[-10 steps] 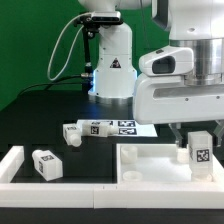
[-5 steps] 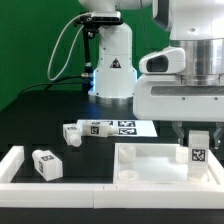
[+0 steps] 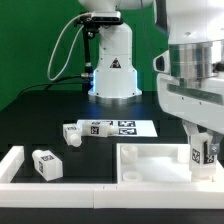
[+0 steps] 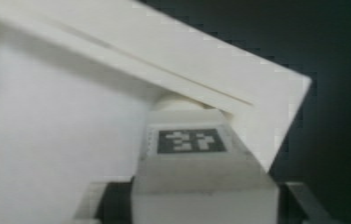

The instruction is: Assemble one leg

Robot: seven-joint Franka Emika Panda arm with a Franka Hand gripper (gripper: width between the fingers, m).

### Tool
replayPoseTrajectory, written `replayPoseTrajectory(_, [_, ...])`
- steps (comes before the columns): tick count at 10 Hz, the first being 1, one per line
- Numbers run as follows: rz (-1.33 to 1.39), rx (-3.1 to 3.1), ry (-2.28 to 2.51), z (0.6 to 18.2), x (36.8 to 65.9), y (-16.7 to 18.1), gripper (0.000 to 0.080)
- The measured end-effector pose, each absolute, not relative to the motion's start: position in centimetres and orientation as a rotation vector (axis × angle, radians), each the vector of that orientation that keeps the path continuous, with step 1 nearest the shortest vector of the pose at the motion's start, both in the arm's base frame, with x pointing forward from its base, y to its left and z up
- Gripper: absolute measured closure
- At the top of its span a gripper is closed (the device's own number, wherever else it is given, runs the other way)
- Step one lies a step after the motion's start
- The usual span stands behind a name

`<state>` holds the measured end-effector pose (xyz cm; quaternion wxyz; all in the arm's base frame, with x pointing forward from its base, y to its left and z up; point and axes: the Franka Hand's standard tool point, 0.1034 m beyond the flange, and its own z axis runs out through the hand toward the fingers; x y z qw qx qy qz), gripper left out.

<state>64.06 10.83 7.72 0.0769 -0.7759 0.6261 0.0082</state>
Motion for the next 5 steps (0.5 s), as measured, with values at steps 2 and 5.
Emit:
replayPoseTrajectory(2, [0.03,-2.271,1.922,7.71,63.97,10.83,0.0456])
replayPoseTrajectory(5, [-0.04,-2.55,1.525,7.82,64.2,10.74,0.0189])
